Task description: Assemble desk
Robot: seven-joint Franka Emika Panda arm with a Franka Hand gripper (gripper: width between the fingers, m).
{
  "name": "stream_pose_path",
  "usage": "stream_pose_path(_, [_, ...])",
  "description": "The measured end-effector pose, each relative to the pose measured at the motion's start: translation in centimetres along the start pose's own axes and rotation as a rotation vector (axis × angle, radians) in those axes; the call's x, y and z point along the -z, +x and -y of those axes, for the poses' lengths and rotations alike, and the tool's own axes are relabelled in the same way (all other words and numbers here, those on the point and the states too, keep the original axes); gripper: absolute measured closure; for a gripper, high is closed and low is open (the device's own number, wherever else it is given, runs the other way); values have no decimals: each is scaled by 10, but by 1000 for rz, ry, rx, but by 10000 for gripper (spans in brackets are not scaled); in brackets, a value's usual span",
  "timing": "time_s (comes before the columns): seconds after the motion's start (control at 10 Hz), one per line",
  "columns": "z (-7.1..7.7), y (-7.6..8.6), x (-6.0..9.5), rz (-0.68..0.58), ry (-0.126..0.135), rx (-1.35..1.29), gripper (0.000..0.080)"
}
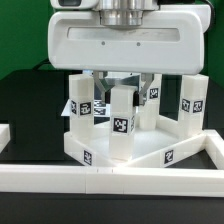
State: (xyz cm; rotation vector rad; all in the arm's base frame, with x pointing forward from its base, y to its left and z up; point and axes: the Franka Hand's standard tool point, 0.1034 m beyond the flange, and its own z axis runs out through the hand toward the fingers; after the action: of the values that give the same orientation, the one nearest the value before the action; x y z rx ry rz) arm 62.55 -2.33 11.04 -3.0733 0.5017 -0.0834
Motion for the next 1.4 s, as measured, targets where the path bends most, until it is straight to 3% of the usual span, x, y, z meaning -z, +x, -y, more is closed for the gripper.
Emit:
stream_pose_path(0.1, [0, 0, 0, 0, 0, -3, 511])
stream_pose_path(1.4, [7, -3, -2, 6, 33, -1153, 509])
